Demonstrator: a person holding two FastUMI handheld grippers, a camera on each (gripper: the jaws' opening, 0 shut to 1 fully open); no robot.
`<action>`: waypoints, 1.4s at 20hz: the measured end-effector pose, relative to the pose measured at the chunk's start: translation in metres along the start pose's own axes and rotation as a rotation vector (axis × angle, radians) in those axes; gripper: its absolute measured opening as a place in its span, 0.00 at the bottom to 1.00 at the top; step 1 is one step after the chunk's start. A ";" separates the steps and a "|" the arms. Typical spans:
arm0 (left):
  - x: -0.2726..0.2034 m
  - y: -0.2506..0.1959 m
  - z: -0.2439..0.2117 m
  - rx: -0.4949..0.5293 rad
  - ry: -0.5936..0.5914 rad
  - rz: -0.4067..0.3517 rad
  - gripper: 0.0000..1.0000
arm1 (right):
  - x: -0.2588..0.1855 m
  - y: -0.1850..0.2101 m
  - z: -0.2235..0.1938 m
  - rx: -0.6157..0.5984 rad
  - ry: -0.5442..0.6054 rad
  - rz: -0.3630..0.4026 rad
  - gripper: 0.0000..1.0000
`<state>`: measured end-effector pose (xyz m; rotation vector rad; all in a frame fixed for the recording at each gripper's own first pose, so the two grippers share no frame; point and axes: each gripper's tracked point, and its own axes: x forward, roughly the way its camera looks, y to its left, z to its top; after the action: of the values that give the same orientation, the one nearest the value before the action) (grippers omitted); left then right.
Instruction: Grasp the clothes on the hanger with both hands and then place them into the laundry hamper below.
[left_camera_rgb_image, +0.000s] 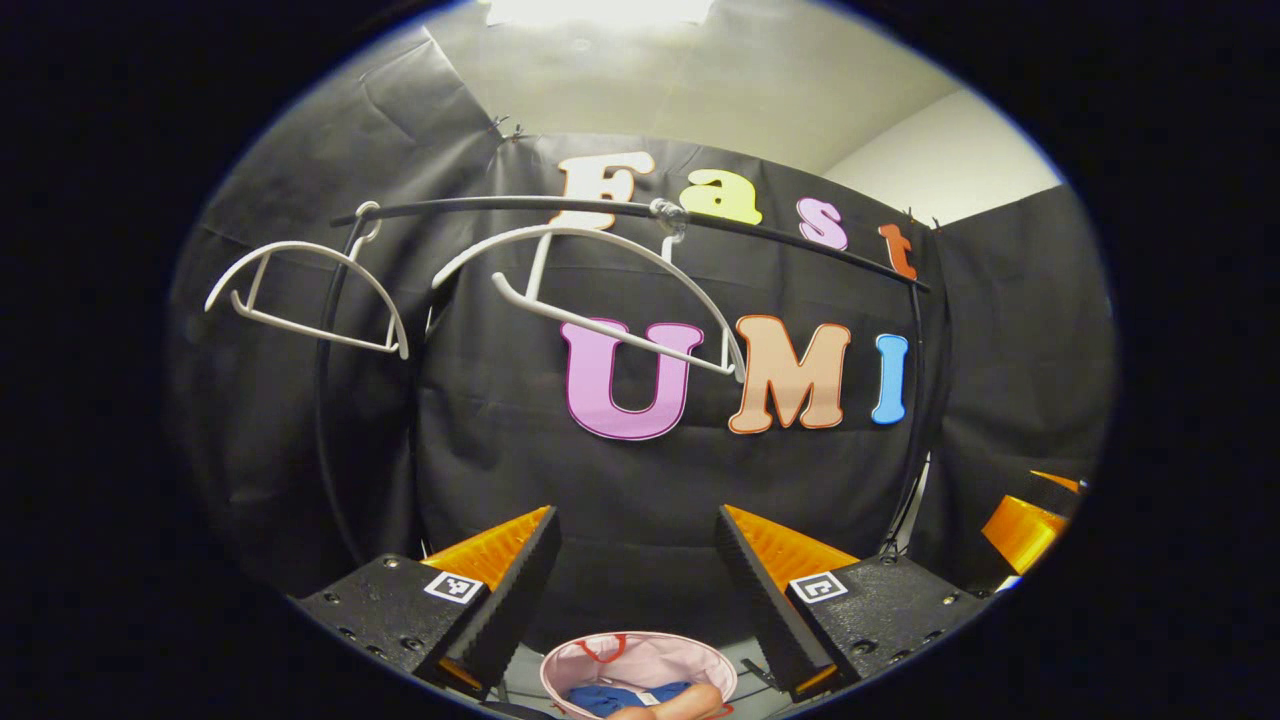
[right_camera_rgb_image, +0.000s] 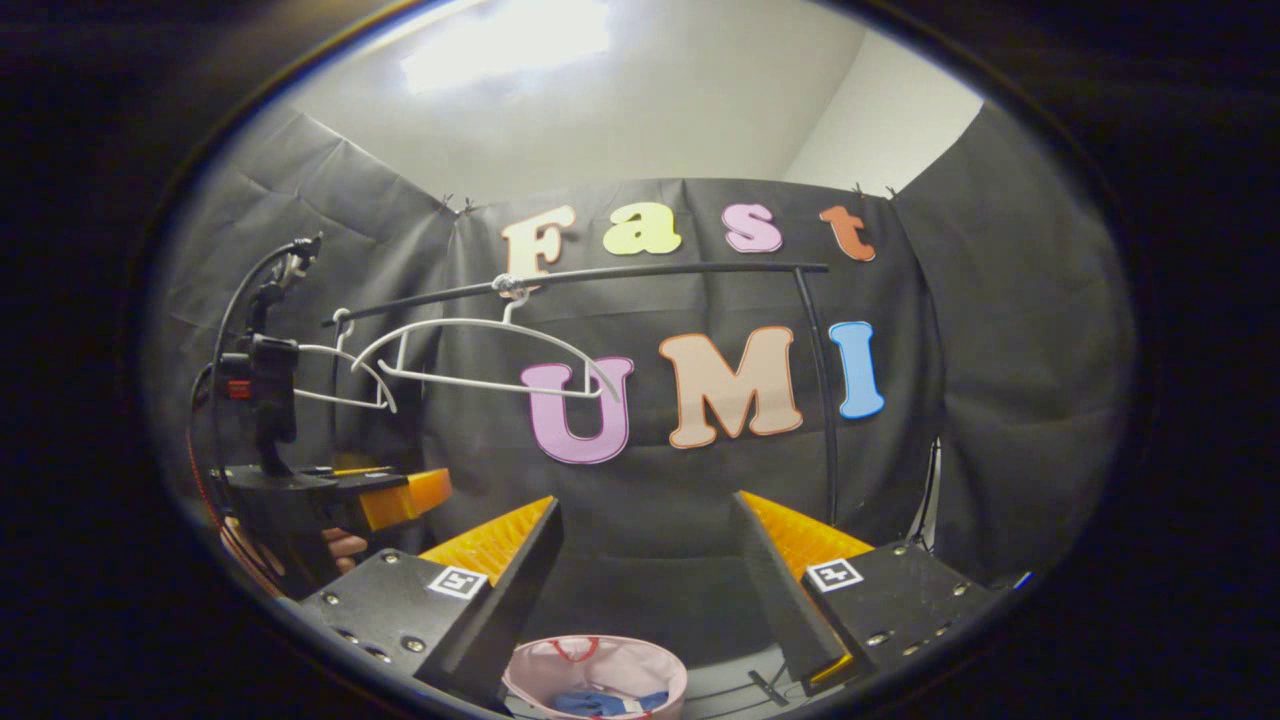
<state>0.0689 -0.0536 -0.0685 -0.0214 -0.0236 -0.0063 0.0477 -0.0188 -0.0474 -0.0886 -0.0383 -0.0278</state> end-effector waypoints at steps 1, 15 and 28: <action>0.001 0.002 0.001 0.005 -0.007 0.001 0.92 | 0.002 0.000 -0.002 -0.005 0.005 -0.004 0.96; 0.003 0.010 0.003 0.016 -0.064 0.018 0.92 | 0.004 0.010 -0.016 -0.032 0.028 0.035 0.96; -0.008 0.017 0.026 -0.038 -0.131 0.086 0.92 | -0.013 -0.002 -0.016 -0.015 0.014 0.059 1.00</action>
<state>0.0608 -0.0355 -0.0430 -0.0612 -0.1535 0.0806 0.0355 -0.0217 -0.0633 -0.1047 -0.0217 0.0299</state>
